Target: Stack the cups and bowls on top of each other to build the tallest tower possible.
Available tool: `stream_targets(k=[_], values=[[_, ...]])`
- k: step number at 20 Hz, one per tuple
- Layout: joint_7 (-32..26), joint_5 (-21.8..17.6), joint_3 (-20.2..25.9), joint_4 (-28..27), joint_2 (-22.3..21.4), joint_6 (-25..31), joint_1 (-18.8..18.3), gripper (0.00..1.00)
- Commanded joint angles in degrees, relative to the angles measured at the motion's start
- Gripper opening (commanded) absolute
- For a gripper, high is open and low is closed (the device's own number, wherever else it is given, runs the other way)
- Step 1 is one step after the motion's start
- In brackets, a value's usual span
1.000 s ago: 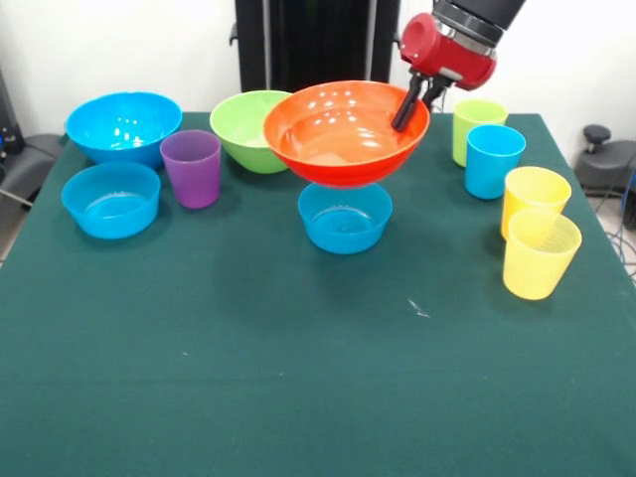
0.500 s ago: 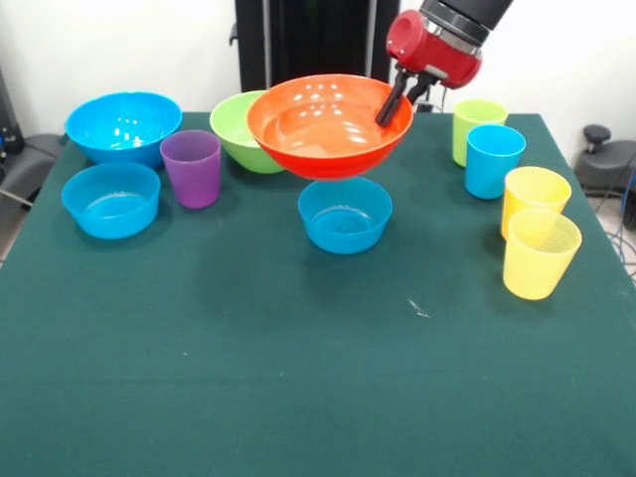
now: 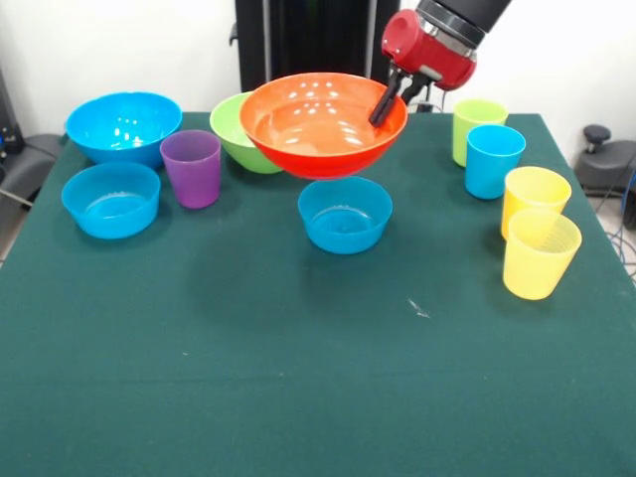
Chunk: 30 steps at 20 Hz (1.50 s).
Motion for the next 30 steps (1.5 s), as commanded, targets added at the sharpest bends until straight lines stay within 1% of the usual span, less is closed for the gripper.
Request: stream_targets(k=[1, 11, 17, 22, 30], values=[[11.2, 4.4, 2.8, -4.1, 2.3, 3.8, 1.2, 0.0], [11.3, 7.6, 3.2, -2.8, 1.4, 1.7, 1.7, 0.0], [10.2, 8.4, 3.3, -2.9, 1.6, 1.2, 1.5, 0.0], [10.0, 8.0, 1.8, -3.8, 2.9, 1.2, 2.0, 0.0], [10.9, 8.1, 1.4, -4.6, 5.4, -0.1, 2.3, 0.0]])
